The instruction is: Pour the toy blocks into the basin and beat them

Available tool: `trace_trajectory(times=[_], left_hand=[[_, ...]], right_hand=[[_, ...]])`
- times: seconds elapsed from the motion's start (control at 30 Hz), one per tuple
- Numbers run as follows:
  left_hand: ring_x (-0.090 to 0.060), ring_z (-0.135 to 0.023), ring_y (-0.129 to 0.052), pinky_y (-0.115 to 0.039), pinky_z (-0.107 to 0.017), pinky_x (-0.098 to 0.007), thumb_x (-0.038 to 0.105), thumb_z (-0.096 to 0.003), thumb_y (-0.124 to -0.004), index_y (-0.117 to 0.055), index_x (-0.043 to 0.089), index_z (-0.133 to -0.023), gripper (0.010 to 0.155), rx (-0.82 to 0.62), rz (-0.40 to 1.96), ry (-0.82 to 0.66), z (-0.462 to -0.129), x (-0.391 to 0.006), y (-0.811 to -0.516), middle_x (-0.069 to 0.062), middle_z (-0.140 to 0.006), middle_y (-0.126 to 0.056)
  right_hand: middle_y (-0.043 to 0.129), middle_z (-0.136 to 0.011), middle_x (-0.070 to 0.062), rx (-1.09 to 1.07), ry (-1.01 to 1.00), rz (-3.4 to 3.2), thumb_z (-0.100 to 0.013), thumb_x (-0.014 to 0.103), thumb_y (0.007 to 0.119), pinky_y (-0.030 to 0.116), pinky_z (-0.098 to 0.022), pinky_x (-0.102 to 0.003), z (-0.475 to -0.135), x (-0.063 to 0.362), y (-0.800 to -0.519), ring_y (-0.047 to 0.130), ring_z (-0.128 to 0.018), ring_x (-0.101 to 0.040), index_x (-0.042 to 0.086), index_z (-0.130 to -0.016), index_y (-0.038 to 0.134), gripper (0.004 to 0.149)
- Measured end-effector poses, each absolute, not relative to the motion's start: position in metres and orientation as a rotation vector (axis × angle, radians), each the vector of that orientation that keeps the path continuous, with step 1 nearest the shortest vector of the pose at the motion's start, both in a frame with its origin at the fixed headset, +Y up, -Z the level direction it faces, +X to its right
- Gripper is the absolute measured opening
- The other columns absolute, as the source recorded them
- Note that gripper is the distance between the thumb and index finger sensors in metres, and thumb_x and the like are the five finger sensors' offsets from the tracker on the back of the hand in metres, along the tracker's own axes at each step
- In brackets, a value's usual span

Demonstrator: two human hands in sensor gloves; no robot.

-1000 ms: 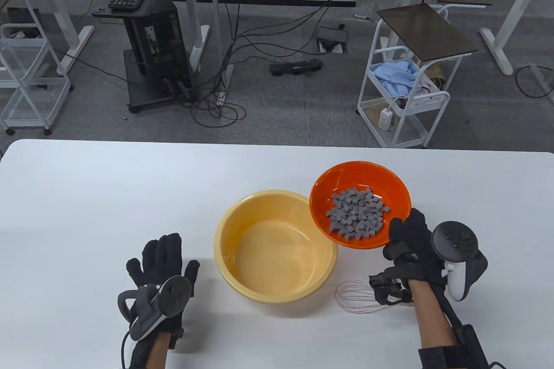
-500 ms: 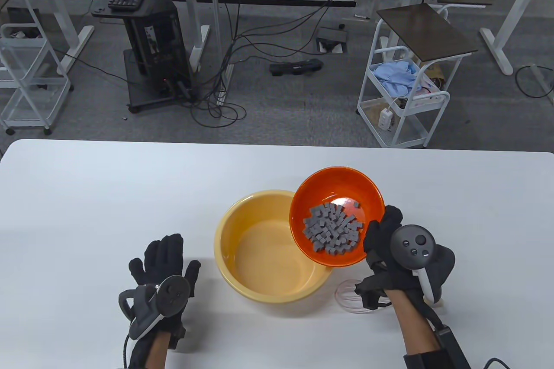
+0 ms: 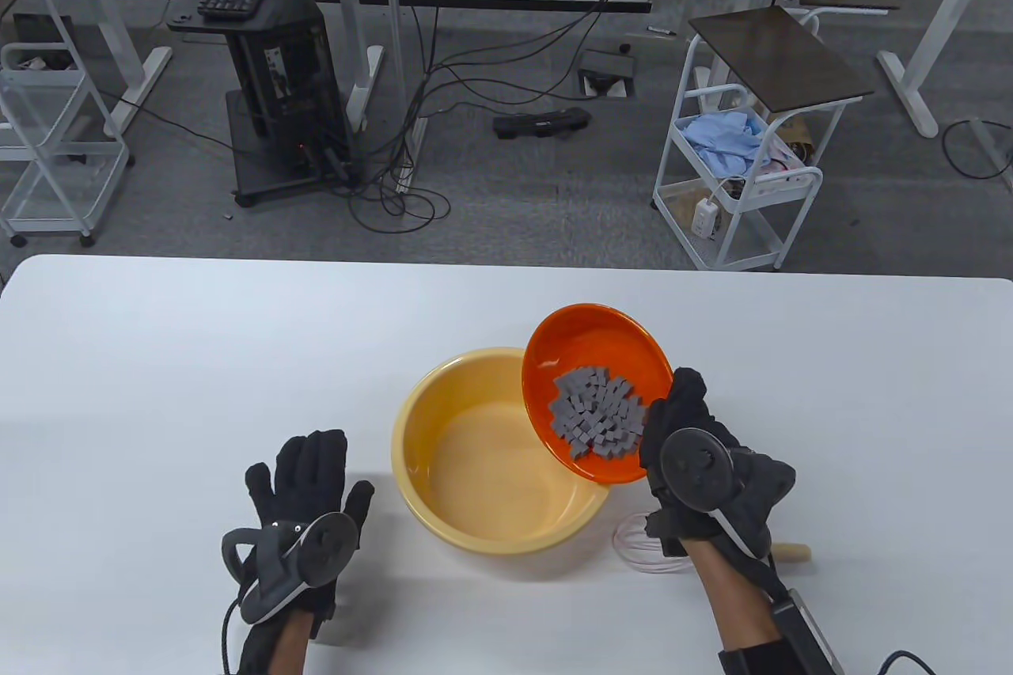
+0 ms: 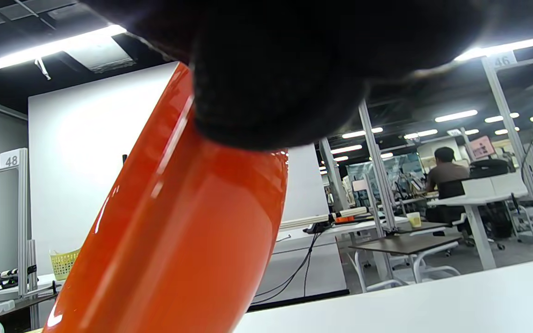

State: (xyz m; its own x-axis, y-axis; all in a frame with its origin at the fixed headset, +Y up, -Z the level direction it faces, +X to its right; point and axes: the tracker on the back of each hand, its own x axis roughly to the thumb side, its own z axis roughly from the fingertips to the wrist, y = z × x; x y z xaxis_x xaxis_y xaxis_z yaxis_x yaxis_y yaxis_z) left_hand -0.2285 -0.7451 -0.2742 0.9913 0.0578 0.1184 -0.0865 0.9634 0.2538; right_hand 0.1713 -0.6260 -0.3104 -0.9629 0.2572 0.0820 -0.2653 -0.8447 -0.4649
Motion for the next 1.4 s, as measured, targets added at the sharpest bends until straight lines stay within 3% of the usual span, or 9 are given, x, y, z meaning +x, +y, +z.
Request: trace_trajectory(times=[0.93, 1.13, 1.4], left_hand=[[-0.052, -0.114, -0.059, -0.040, -0.070, -0.086, 0.043, -0.0681, -0.058, -0.040, 0.006, -0.119, 0.066, 0.335, 0.015, -0.143, -0.273, -0.228, -0.741, -0.025, -0.122, -0.055], [-0.052, -0.114, -0.060, -0.040, -0.069, -0.086, 0.043, -0.0680, -0.059, -0.040, 0.005, -0.119, 0.066, 0.343, 0.018, -0.138, -0.273, -0.229, -0.741, -0.025, -0.122, -0.055], [-0.052, -0.113, -0.060, -0.040, -0.069, -0.086, 0.043, -0.0681, -0.059, -0.041, 0.005, -0.119, 0.066, 0.342, 0.025, -0.128, -0.272, -0.232, -0.741, -0.025, -0.122, -0.056]], right_hand=[[0.087, -0.072, -0.021, 0.475, -1.275, 2.904, -0.062, 0.022, 0.077, 0.091, -0.021, -0.033, -0.291, 0.139, -0.610, 0.101, -0.027, -0.027, -0.001, -0.096, 0.050, 0.049], [0.088, -0.070, -0.022, 0.248, -1.135, 2.778, -0.062, 0.022, 0.078, 0.090, -0.019, -0.032, -0.297, 0.159, -0.602, 0.101, -0.024, -0.026, -0.002, -0.096, 0.051, 0.049], [0.086, -0.067, -0.027, -0.273, -0.799, 2.452, -0.063, 0.019, 0.076, 0.089, -0.015, -0.029, -0.317, 0.232, -0.607, 0.099, -0.021, -0.022, -0.005, -0.100, 0.049, 0.052]])
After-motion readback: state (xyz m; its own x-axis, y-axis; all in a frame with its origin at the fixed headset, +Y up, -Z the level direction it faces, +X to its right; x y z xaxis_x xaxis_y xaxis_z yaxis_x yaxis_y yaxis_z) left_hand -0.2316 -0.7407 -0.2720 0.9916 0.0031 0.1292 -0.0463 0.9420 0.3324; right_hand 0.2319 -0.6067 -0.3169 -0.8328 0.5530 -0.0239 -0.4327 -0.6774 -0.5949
